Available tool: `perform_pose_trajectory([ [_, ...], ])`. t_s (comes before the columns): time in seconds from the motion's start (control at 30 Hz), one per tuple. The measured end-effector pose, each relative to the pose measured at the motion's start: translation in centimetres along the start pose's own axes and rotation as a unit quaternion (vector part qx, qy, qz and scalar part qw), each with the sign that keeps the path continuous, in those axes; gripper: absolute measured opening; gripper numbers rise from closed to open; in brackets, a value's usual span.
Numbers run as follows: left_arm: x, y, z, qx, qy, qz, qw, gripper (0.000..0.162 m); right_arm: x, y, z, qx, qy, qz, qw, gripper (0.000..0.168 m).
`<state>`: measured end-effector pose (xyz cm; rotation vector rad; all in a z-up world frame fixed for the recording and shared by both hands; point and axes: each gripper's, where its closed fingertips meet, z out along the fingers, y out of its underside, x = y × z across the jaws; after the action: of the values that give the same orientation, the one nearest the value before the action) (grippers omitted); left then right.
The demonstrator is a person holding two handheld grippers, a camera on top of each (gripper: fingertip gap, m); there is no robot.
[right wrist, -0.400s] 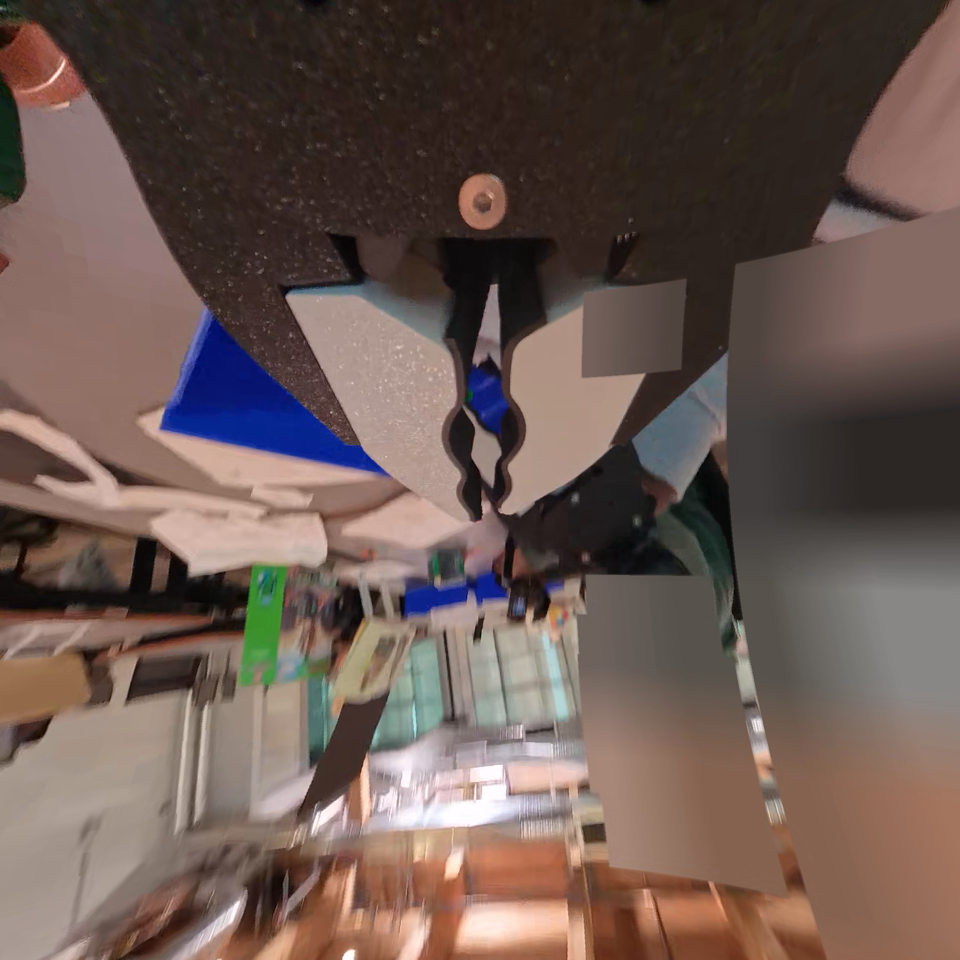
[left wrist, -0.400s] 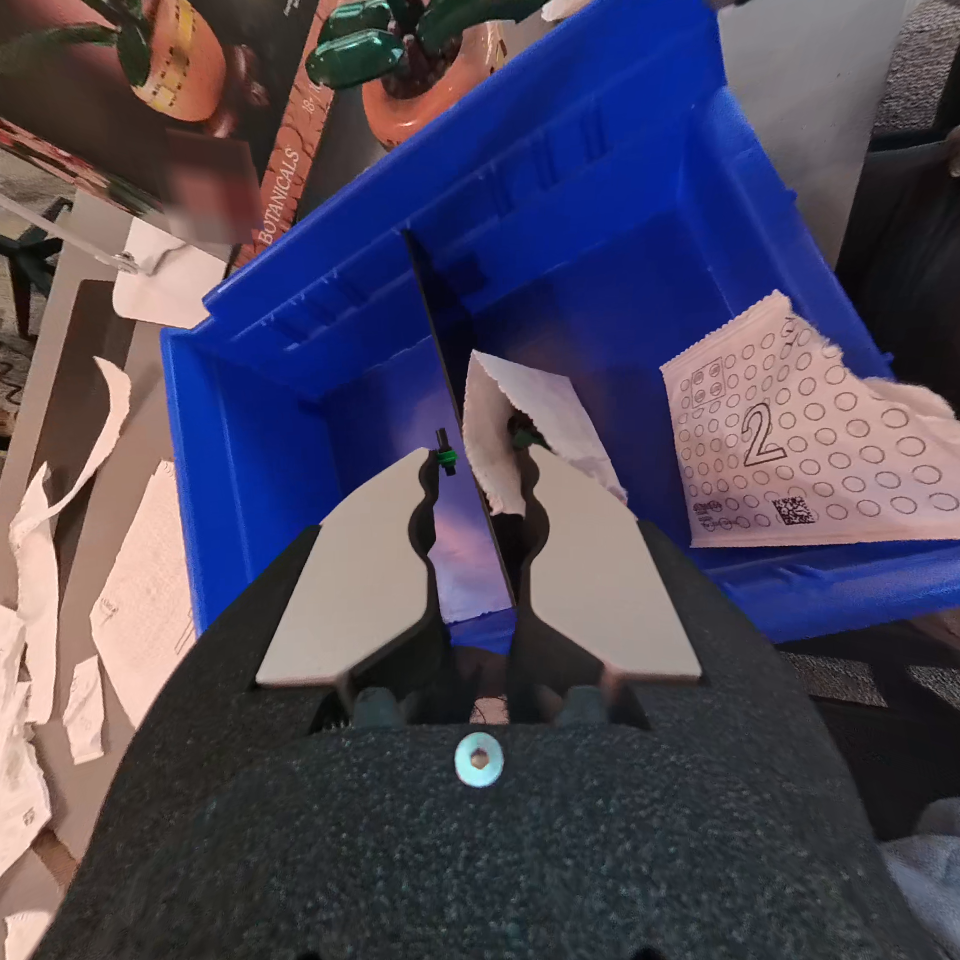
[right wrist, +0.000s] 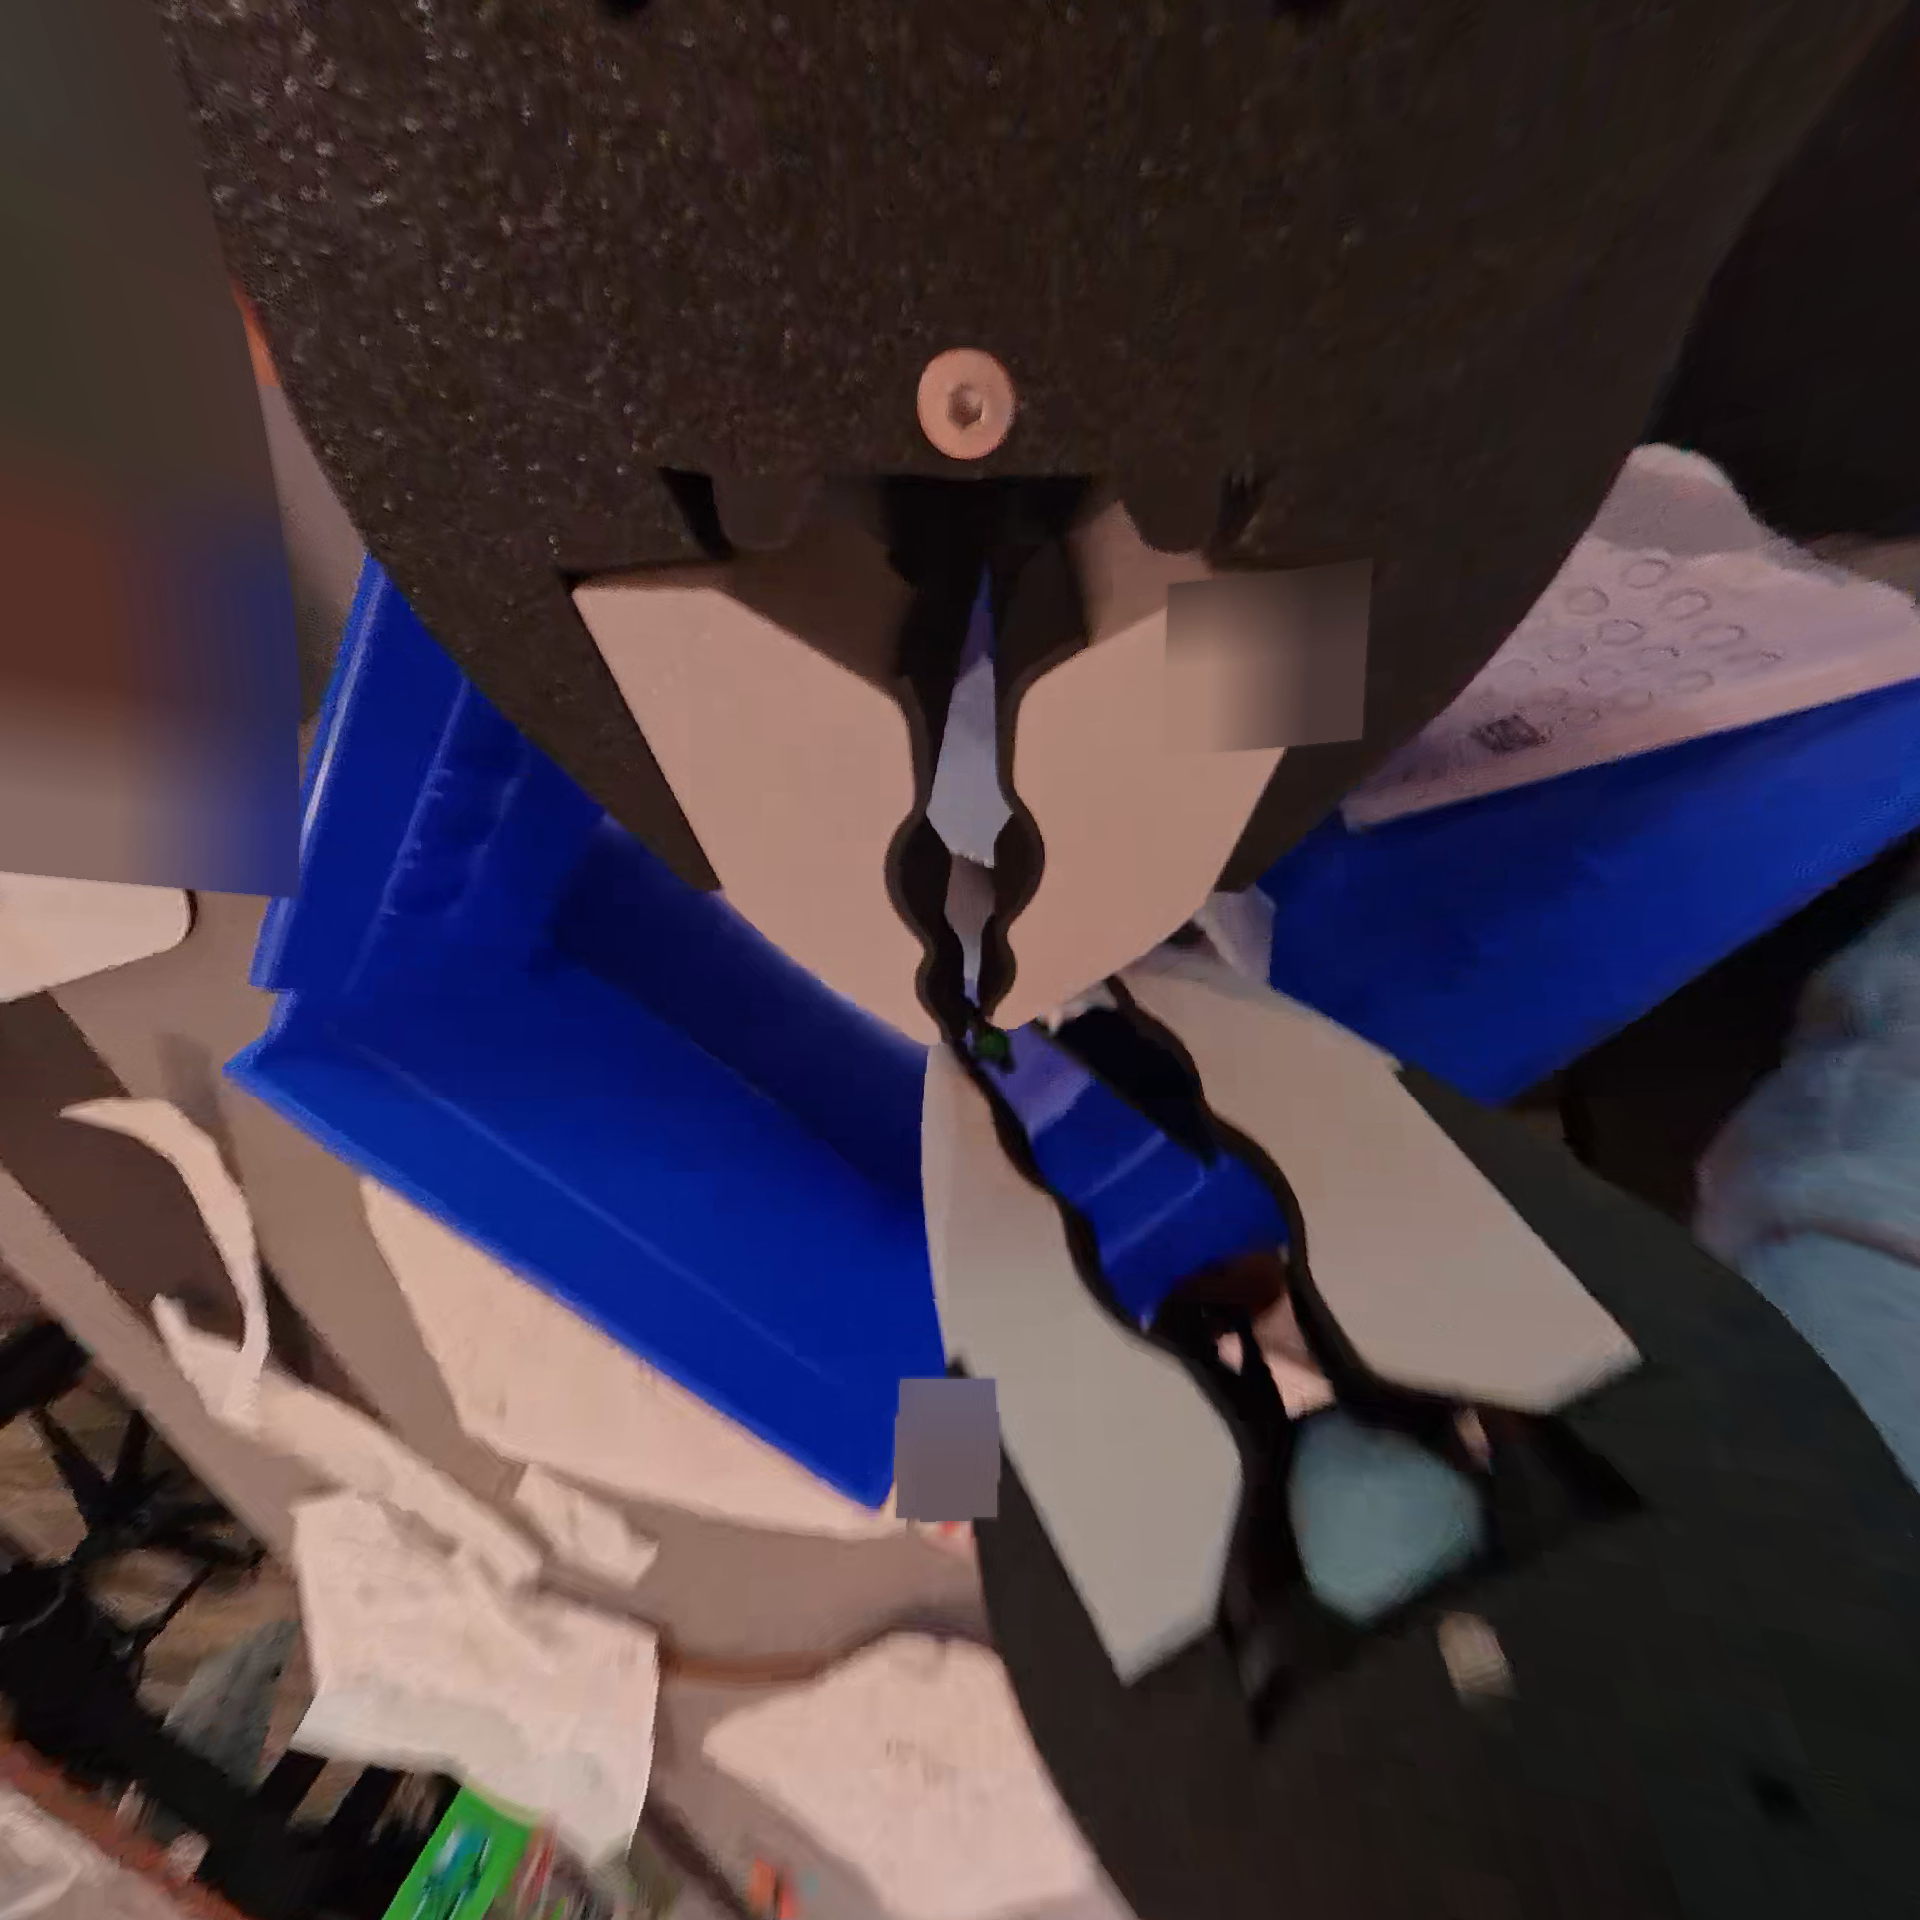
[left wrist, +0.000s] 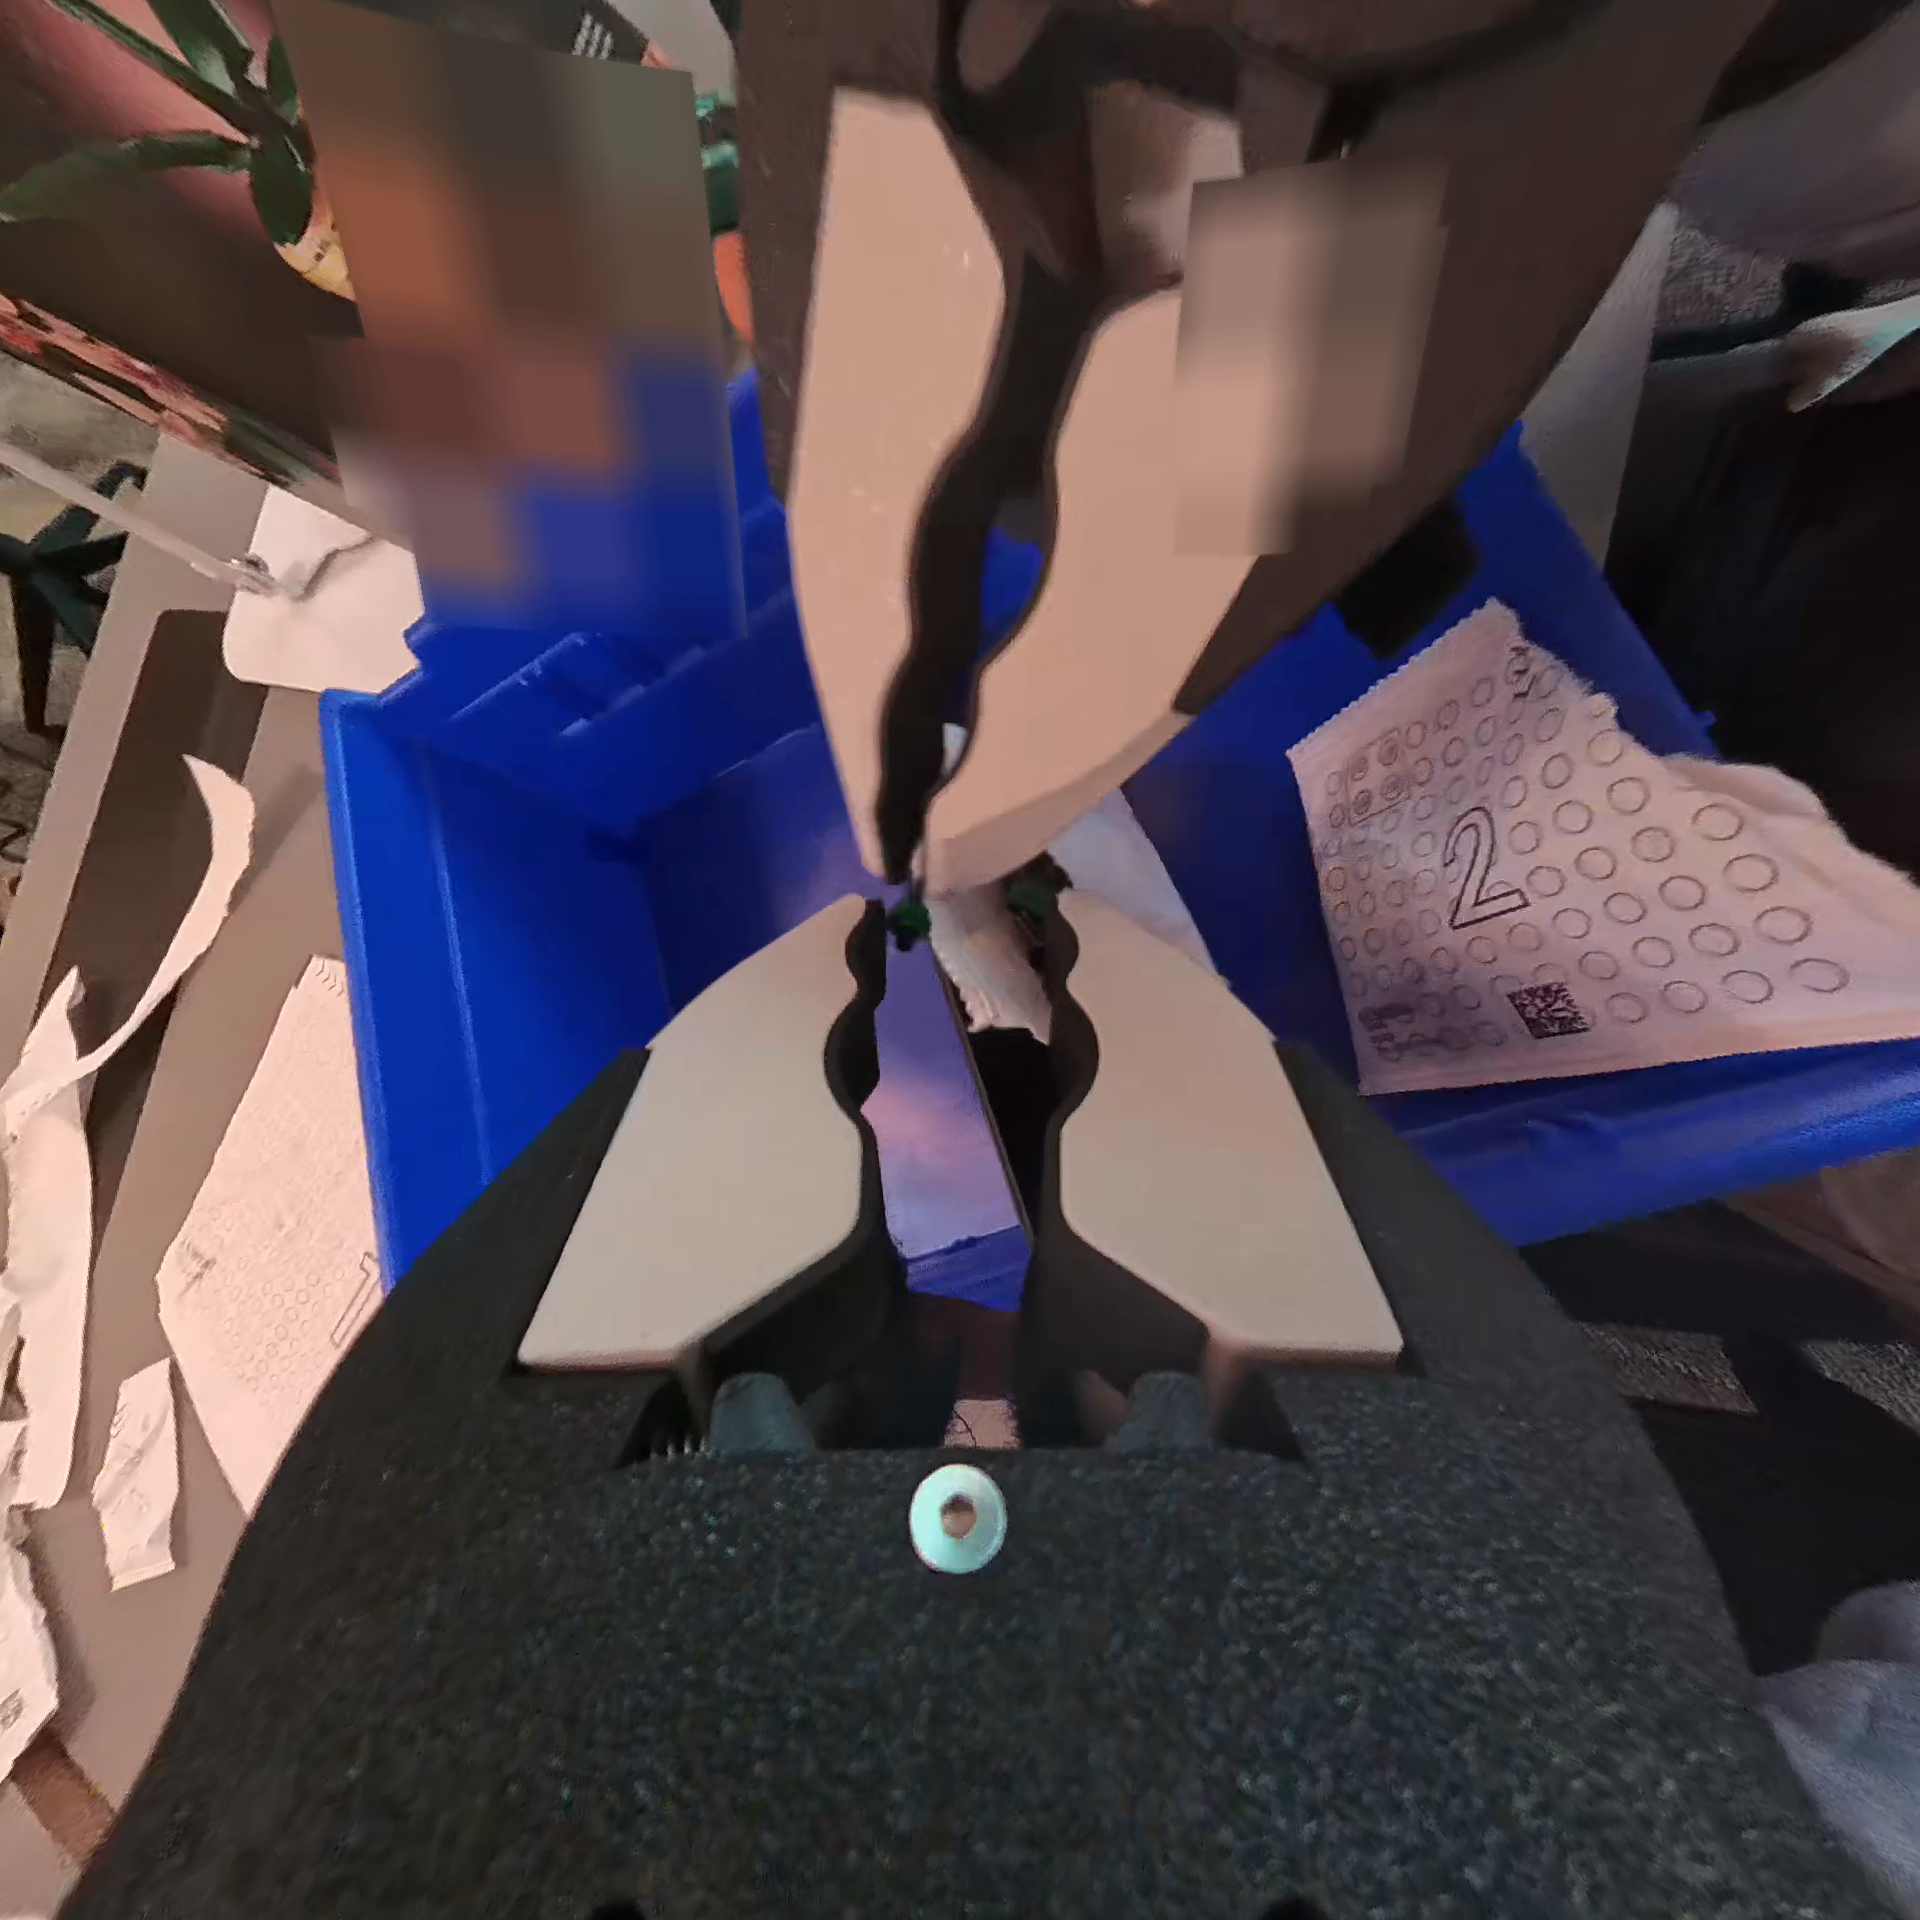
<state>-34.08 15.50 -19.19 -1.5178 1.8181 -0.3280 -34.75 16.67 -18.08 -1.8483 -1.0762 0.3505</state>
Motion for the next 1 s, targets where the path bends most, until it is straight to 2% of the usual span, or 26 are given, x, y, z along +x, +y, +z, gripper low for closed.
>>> perform_pose_trajectory([
  [0.03,-0.1,-0.1,-0.2,0.009,0.0,-0.001,1.0,0.028,-0.1,0.9,0.2,-0.027,0.001,-0.006,1.0,0.004],
  [0.1,0.0,-0.5,-0.5,0.025,0.002,-0.004,1.0,0.027,0.0,1.3,0.2,-0.032,0.007,-0.005,0.999,0.004],
  [0.23,-0.3,-0.3,-0.7,0.025,-0.009,0.0,1.0,0.027,0.6,-0.3,-1.2,0.021,0.017,0.004,1.0,0.006],
  [0.33,-2.7,-1.5,-1.7,0.062,-0.095,0.01,0.993,0.022,3.0,-2.1,-5.3,0.098,0.087,-0.009,0.991,0.011],
  [0.4,-5.1,-3.7,-3.8,0.147,-0.173,-0.012,0.974,0.013,5.0,-3.0,-10.2,0.188,0.122,0.002,0.975,0.014],
  [0.43,-6.0,-4.8,-5.2,0.203,-0.195,-0.035,0.959,0.009,6.3,-2.9,-13.0,0.231,0.137,0.028,0.963,0.018],
  [0.47,-6.6,-5.9,-6.5,0.261,-0.202,-0.061,0.942,0.004,7.6,-2.5,-15.9,0.272,0.15,0.058,0.949,0.03],
  [0.53,-7.1,-7.2,-8.3,0.352,-0.187,-0.108,0.911,0.003,9.7,-1.2,-21.3,0.346,0.156,0.103,0.919,0.049],
  [0.6,-7.3,-7.5,-9.0,0.394,-0.168,-0.142,0.893,0.003,11.5,0.5,-25.4,0.396,0.15,0.145,0.894,0.069],
  [0.67,-7.3,-7.7,-8.9,0.407,-0.158,-0.153,0.887,0.005,12.4,2.1,-27.8,0.42,0.14,0.148,0.884,0.087],
  [0.73,-6.9,-8.1,-8.1,0.404,-0.143,-0.15,0.891,0.025,12.7,3.6,-28.7,0.425,0.136,0.131,0.885,0.106],
  [0.8,-6.8,-8.9,-7.2,0.4,-0.132,-0.151,0.894,0.068,12.4,4.8,-28.3,0.396,0.121,0.116,0.903,0.118],
  [0.83,-6.9,-9.5,-6.8,0.4,-0.128,-0.154,0.894,0.084,12.5,5.6,-27.8,0.369,0.122,0.111,0.915,0.126],
  [0.87,-7.1,-10.2,-6.4,0.397,-0.123,-0.157,0.896,0.089,12.7,6.3,-27.2,0.343,0.129,0.108,0.924,0.129],
  [0.9,-7.3,-11.0,-6.0,0.393,-0.113,-0.152,0.9,0.088,13.3,6.9,-26.8,0.324,0.145,0.101,0.929,0.126],
  [0.93,-7.5,-12.2,-5.7,0.389,-0.1,-0.137,0.906,0.082,14.1,7.3,-26.5,0.314,0.169,0.094,0.929,0.11],
  [1.0,-7.3,-14.9,-4.2,0.372,-0.046,-0.099,0.922,0.068,14.8,7.4,-25.5,0.307,0.178,0.083,0.931,0.065],
])
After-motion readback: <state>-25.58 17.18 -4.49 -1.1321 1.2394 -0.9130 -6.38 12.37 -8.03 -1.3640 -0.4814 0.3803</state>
